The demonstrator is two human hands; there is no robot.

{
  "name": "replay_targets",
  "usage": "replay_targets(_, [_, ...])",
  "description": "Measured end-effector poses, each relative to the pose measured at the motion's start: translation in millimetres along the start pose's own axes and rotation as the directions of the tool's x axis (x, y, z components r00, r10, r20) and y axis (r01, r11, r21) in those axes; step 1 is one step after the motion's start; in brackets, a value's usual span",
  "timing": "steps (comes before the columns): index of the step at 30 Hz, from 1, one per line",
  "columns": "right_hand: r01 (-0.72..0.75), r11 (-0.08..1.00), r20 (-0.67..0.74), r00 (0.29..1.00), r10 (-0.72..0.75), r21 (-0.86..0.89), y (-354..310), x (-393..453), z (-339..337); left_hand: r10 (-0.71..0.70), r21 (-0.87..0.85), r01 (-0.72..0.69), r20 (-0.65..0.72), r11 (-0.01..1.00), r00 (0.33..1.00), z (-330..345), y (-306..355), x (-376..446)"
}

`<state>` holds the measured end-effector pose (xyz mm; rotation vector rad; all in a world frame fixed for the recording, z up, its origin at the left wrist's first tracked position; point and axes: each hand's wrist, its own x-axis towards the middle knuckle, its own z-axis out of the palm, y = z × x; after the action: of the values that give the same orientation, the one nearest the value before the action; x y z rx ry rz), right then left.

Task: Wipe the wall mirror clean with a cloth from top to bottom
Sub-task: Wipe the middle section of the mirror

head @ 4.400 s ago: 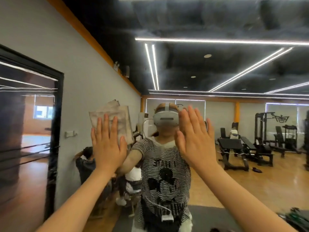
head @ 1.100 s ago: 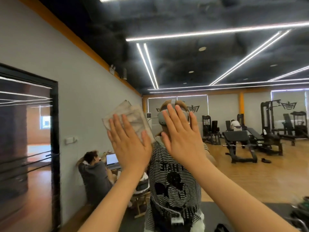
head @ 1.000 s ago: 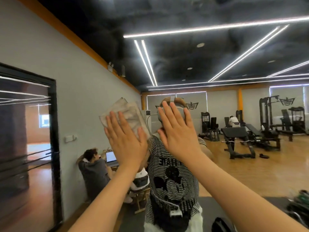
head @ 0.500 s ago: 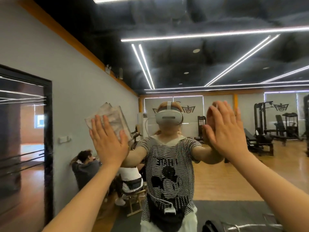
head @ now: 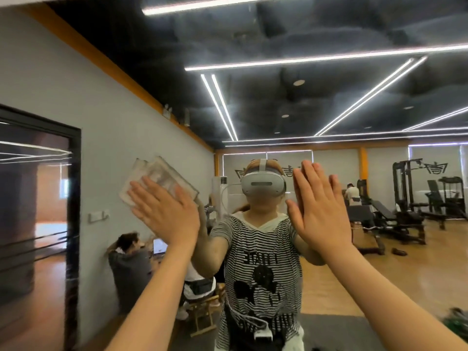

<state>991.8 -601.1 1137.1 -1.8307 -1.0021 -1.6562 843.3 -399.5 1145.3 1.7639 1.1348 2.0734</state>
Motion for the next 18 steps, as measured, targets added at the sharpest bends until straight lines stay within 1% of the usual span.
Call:
replay_targets(2, [0.004,1.0,-0.006,1.0,-0.004,-0.002,1,-1,1,0.149,0.035,-0.15,0.012,0.988,0.989,6,21,-17])
replay_targets(3, [0.008,1.0,-0.009,1.0,-0.008,-0.001,2,-1,1,0.25,0.052,-0.252,0.034,0.966,0.968,8,26,-25])
replay_targets(4, [0.011,1.0,-0.012,1.0,-0.011,-0.001,2,-1,1,0.355,0.068,-0.359,0.07,0.931,0.932,9,27,-31])
replay_targets(6, [0.012,1.0,-0.015,1.0,-0.012,0.004,3,-1,0,0.554,0.09,-0.568,0.146,0.818,0.82,7,16,-29])
replay_targets(8, [0.01,1.0,-0.011,1.0,-0.01,0.013,3,-1,-1,0.701,0.097,-0.729,0.212,0.678,0.681,3,-3,-13])
replay_targets(9, [0.012,1.0,-0.008,1.0,-0.012,0.019,3,-1,-2,0.738,0.103,-0.771,0.235,0.629,0.633,0,-13,-2])
replay_targets(10, [0.012,1.0,-0.006,1.0,-0.012,0.025,3,-1,-2,0.741,0.112,-0.779,0.251,0.617,0.623,-3,-23,10])
replay_targets(11, [0.012,1.0,-0.004,1.0,-0.011,0.028,3,-1,-3,0.709,0.123,-0.75,0.256,0.65,0.657,-7,-31,21])
replay_targets(13, [0.008,1.0,-0.001,1.0,-0.008,0.028,3,-1,-3,0.567,0.135,-0.605,0.241,0.784,0.788,-15,-47,41])
replay_targets(14, [0.005,1.0,0.0,1.0,-0.005,0.028,3,-1,-2,0.487,0.13,-0.522,0.229,0.843,0.843,-18,-52,48])
replay_targets(15, [0.001,1.0,0.0,1.0,-0.001,0.029,2,-1,-2,0.424,0.122,-0.455,0.212,0.882,0.88,-21,-54,52])
replay_targets(16, [-0.003,1.0,-0.002,1.0,0.003,0.029,2,-1,-1,0.383,0.113,-0.407,0.188,0.906,0.904,-22,-54,52])
replay_targets(18, [-0.009,1.0,-0.012,1.0,0.009,0.021,1,-1,-1,0.322,0.09,-0.335,0.136,0.938,0.937,-17,-45,47])
